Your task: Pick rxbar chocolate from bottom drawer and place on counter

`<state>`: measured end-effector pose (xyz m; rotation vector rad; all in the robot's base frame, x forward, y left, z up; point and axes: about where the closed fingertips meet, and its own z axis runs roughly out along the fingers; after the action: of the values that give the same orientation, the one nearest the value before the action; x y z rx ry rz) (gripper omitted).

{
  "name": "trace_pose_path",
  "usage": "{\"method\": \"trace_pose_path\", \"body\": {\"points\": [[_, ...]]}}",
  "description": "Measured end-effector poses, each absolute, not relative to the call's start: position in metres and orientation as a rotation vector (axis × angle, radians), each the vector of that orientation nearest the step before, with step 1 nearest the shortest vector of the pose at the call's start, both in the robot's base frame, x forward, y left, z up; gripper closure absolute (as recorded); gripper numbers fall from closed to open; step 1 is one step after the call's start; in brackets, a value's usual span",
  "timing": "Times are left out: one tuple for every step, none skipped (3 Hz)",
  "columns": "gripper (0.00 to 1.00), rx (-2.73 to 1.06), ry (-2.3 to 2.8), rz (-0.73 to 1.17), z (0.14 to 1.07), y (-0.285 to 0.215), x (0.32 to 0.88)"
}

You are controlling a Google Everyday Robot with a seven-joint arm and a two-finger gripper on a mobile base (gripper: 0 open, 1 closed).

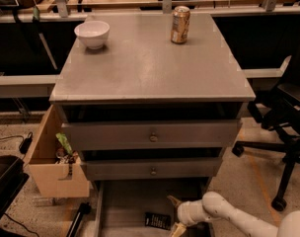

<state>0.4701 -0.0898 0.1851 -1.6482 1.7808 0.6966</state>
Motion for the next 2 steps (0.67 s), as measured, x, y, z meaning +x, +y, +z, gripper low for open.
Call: {"method": "trace_pose_path", "body": {"points": [[0.00,-1.628,1.740,0.710,0.1762,-0.0811,0.4653],[0.00,-1.627,1.739,0.711,0.1769,-0.0818,0.4654]]}}
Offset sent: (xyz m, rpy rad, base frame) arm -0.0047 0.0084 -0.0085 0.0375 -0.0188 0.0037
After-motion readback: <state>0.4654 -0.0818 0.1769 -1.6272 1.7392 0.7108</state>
